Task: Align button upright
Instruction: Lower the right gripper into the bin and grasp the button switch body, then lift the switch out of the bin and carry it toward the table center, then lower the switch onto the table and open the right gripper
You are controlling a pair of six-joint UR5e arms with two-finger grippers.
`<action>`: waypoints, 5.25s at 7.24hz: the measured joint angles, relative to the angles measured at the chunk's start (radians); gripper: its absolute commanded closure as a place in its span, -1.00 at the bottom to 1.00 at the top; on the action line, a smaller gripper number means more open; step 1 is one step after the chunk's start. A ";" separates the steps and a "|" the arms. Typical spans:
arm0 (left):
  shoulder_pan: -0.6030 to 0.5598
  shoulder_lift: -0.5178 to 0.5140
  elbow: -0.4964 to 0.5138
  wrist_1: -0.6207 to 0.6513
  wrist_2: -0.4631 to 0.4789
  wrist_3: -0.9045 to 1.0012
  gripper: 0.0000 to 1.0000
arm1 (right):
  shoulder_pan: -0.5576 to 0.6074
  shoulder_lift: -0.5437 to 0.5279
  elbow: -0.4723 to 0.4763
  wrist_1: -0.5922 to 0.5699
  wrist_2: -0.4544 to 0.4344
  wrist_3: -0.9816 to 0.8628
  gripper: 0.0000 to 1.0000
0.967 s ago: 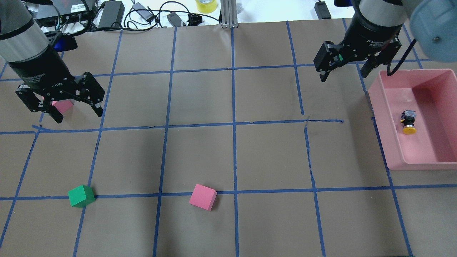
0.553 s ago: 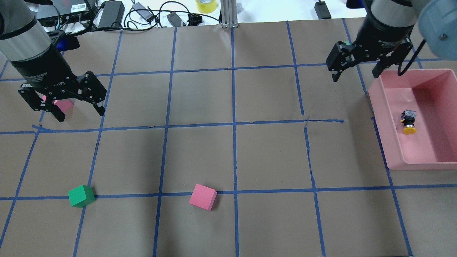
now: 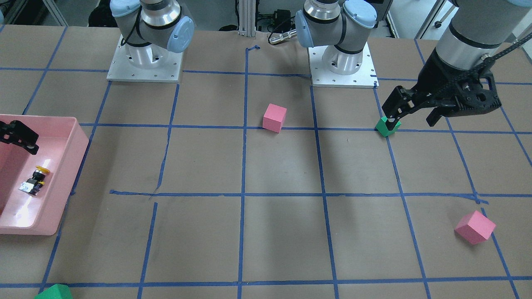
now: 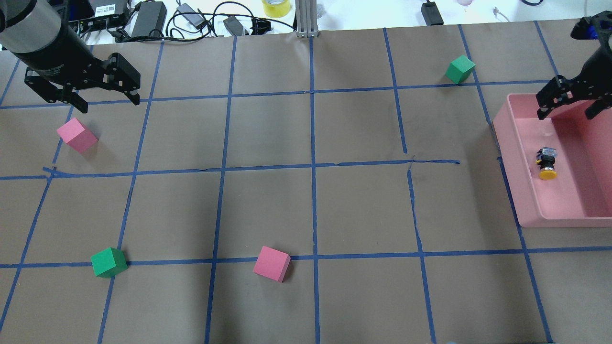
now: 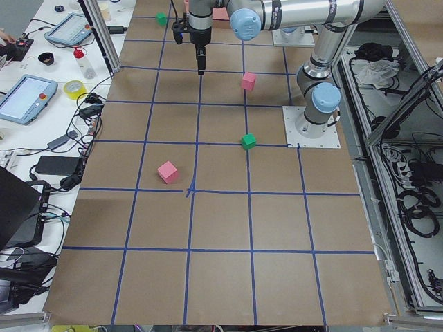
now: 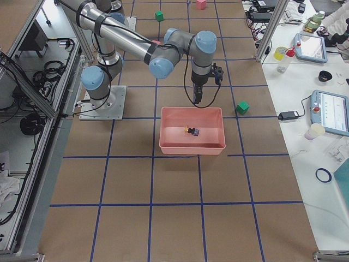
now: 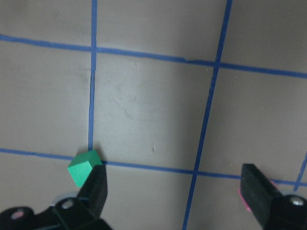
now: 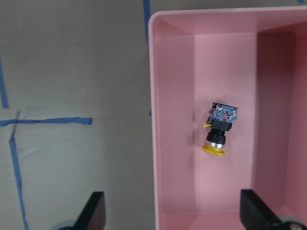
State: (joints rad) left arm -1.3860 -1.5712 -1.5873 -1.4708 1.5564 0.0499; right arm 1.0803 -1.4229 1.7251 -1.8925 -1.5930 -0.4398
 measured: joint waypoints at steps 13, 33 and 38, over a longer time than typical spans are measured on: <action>-0.093 0.023 -0.034 0.113 -0.051 0.013 -1.00 | -0.081 0.273 0.108 -0.289 -0.090 -0.010 1.00; -0.095 0.037 -0.037 0.174 -0.039 0.100 -1.00 | 0.757 0.373 -0.293 -0.098 0.070 0.491 1.00; -0.102 0.013 -0.009 -0.056 0.025 0.008 -1.00 | 0.833 0.520 -0.326 -0.222 0.141 0.575 1.00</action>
State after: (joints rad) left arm -1.4877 -1.5581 -1.5967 -1.5269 1.5816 0.0583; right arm 1.9137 -0.9033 1.3989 -2.1144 -1.4523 0.1353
